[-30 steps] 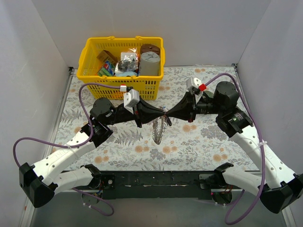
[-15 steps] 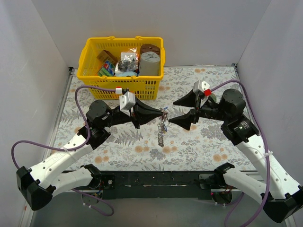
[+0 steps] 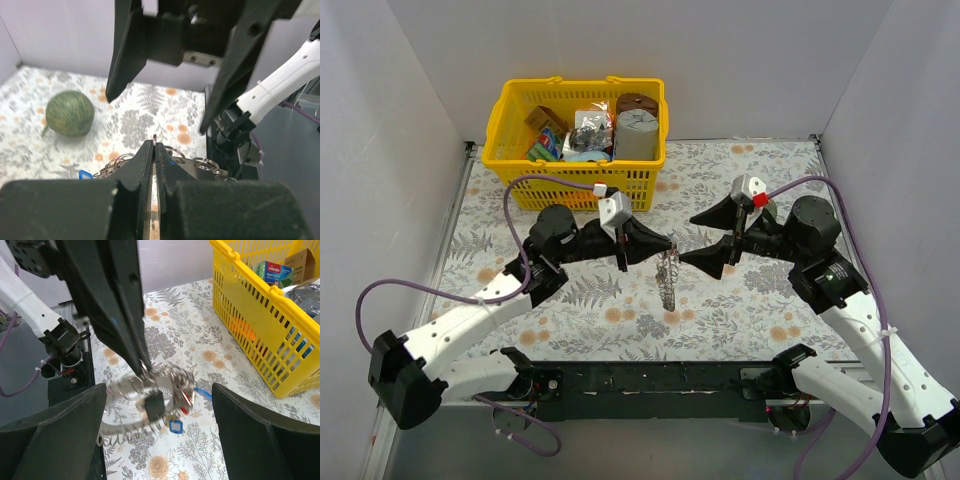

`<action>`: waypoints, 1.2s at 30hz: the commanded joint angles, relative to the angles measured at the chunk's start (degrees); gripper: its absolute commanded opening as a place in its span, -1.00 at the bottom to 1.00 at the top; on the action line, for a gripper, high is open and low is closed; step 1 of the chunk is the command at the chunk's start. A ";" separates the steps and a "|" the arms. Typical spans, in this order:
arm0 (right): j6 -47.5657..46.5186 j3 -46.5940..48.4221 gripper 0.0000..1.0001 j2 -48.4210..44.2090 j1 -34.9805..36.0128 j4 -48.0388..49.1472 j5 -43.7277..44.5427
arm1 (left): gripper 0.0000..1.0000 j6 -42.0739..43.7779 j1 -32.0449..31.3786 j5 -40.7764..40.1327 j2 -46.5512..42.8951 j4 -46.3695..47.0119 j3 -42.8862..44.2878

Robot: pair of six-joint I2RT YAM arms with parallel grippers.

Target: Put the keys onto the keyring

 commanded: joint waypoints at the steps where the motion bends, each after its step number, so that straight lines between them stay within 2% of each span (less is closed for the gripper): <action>1: 1.03 -0.84 0.85 -1.97 -0.27 2.58 1.74 | -1.00 0.02 -0.24 2.07 6.16 -0.33 1.97; 11: 1.30 -2.16 0.85 -6.36 -0.45 0.91 5.08 | -1.00 -1.39 -1.12 -2.14 22.15 6.61 5.92; 17: 0.60 -1.37 0.85 -7.24 -0.62 -1.46 6.31 | -1.00 -4.02 -3.14 -4.95 33.48 14.78 11.37; 22: 0.07 -1.37 0.85 -7.77 -0.62 -2.43 6.93 | -1.00 -5.08 -3.93 -9.87 37.90 19.96 14.01; 29: -0.20 -2.07 0.84 -7.16 -0.71 -1.91 6.67 | -1.00 -5.78 -6.48 -18.83 38.69 27.09 5.94; 36: 0.24 -4.61 0.84 -7.24 -0.71 -0.33 5.79 | -1.00 -10.35 -9.03 -26.03 38.08 37.36 -12.67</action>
